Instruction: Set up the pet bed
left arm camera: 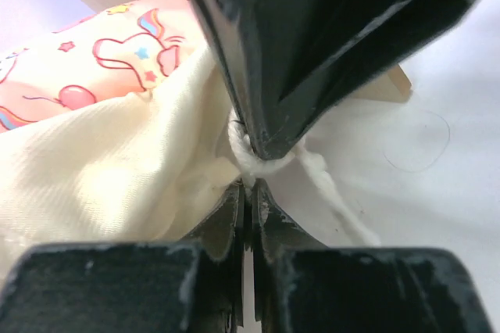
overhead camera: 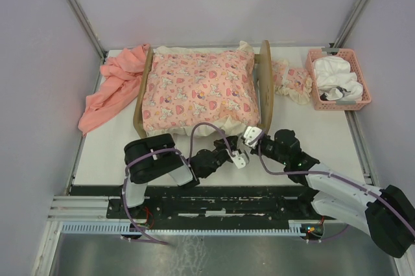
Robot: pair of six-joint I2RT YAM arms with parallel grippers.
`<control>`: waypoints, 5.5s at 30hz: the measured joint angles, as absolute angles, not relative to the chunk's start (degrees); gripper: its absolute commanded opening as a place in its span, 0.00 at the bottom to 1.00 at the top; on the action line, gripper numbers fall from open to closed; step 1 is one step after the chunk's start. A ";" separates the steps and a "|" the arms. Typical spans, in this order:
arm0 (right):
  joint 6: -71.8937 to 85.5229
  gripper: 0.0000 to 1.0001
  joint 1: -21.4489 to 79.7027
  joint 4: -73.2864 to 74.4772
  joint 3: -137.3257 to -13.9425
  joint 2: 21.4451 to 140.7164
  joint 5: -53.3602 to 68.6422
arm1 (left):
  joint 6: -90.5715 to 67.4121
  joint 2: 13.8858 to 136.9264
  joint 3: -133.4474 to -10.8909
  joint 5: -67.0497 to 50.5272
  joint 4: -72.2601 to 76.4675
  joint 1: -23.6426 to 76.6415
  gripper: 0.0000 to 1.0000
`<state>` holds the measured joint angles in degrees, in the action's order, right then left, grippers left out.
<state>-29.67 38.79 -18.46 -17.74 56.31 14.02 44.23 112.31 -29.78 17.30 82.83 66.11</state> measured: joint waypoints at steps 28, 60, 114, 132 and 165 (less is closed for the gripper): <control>42.06 0.51 40.64 -11.62 -5.74 37.36 -12.21 | 18.79 109.23 -31.90 16.99 76.82 64.38 0.03; 43.77 0.50 54.81 -46.78 -7.46 73.89 -32.34 | 7.84 106.08 -34.59 16.45 72.10 63.51 0.03; 24.21 0.02 39.18 3.75 -19.49 42.63 -31.35 | -22.57 93.93 -25.21 28.71 46.85 57.08 0.03; 41.87 0.64 37.34 20.84 -20.71 27.14 -22.13 | -24.18 81.34 -23.35 22.68 34.37 58.28 0.60; 43.83 0.61 63.51 15.09 -42.72 65.01 -32.64 | -31.55 45.45 -30.00 49.60 -18.85 49.01 0.67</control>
<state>43.83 63.51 15.09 -42.72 65.01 -32.64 -31.55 45.45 -30.00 49.60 -18.85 49.01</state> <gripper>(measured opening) 0.635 0.660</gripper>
